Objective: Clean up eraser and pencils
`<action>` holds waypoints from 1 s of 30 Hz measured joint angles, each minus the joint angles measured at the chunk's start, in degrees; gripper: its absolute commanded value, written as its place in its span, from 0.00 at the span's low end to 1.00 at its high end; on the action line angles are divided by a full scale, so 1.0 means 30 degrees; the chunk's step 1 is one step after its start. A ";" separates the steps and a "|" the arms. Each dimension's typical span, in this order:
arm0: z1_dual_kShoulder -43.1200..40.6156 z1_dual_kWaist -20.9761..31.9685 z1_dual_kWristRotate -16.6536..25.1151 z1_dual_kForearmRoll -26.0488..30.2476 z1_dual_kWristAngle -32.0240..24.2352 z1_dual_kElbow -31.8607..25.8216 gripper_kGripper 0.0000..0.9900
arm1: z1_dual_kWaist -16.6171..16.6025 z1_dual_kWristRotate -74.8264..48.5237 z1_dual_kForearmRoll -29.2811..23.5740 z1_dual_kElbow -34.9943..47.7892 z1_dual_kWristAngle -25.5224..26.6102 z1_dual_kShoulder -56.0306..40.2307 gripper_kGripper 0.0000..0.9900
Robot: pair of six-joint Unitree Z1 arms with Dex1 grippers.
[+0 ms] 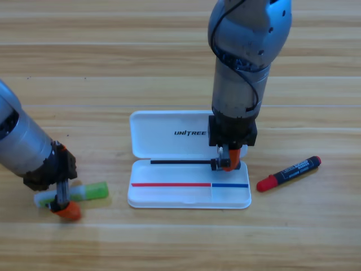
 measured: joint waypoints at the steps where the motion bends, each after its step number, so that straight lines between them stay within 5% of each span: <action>1: 0.0000 0.0000 0.0005 0.0000 0.0000 0.0000 0.90 | 0.0000 0.0042 0.0000 0.0005 0.0060 0.0032 0.00; 22: 0.0263 0.0000 0.0530 0.0482 0.0019 -0.0377 0.66 | 0.0141 0.0680 0.0000 0.1462 0.1310 0.0074 0.00; 29: 0.0333 0.0000 0.0778 0.0943 0.0020 -0.0546 0.43 | 0.0209 0.0704 0.0000 0.1462 0.1312 0.0073 0.00; 30: 0.0353 0.0000 0.0878 0.0943 0.0020 -0.0592 0.40 | 0.0213 0.0704 0.0000 0.1462 0.1312 0.0073 0.14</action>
